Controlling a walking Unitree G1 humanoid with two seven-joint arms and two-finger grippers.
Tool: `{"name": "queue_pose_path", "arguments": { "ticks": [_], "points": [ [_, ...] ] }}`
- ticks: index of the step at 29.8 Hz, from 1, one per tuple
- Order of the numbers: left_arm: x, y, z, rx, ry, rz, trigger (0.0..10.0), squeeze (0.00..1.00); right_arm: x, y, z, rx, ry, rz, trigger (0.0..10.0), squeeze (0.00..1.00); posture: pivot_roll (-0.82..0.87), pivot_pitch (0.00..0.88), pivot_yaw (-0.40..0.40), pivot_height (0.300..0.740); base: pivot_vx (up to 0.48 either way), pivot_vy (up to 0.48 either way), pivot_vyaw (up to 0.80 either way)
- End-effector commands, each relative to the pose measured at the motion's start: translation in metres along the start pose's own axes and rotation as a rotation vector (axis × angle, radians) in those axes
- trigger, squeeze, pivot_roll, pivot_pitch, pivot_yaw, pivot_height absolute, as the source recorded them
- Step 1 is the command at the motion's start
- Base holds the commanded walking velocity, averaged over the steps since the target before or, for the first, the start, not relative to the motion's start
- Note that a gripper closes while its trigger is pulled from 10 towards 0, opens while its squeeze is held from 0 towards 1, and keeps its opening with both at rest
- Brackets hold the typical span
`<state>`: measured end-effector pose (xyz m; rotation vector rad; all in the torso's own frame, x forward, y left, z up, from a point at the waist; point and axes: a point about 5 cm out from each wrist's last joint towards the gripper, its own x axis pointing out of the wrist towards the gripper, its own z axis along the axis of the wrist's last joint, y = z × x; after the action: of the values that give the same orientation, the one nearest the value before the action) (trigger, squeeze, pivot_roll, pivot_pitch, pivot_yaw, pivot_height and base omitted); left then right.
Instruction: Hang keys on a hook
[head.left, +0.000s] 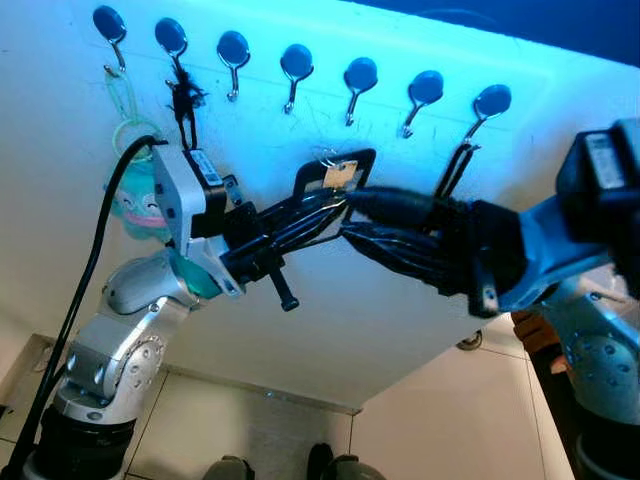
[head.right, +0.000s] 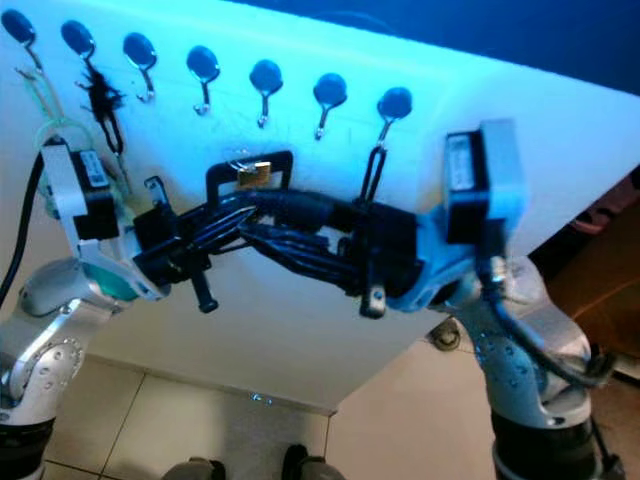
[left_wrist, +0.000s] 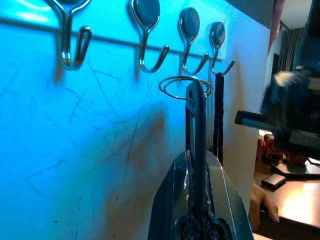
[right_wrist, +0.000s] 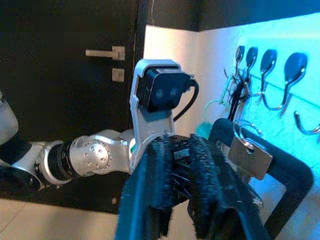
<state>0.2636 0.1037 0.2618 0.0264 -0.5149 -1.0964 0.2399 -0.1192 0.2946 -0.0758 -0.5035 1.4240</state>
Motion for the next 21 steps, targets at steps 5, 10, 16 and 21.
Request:
{"name": "queue_pose_path", "arguments": {
  "ticks": [5,10,16,21],
  "points": [
    [0.002,-0.004,-0.002,-0.005,0.000,-0.017,10.0,0.00,0.002,-0.002,-0.004,-0.022,0.031,-0.020,10.0,0.00,0.11,0.097,-0.021,0.740,0.000,0.000,0.00],
    [0.002,-0.005,-0.002,-0.007,-0.001,-0.020,10.0,0.00,0.006,-0.002,-0.004,-0.007,0.000,-0.013,10.0,0.00,0.11,0.097,-0.025,0.740,0.000,0.000,0.00],
    [0.003,-0.006,-0.003,-0.006,-0.003,-0.024,10.0,0.00,0.012,-0.005,-0.004,-0.008,-0.030,-0.029,10.0,0.00,0.11,0.097,-0.031,0.740,0.000,0.000,0.00],
    [0.003,-0.007,-0.004,-0.006,-0.003,-0.024,10.0,0.00,0.013,-0.009,-0.004,-0.015,-0.038,-0.049,10.0,0.00,0.11,0.095,-0.035,0.740,0.000,0.000,0.00]
  ]
}}
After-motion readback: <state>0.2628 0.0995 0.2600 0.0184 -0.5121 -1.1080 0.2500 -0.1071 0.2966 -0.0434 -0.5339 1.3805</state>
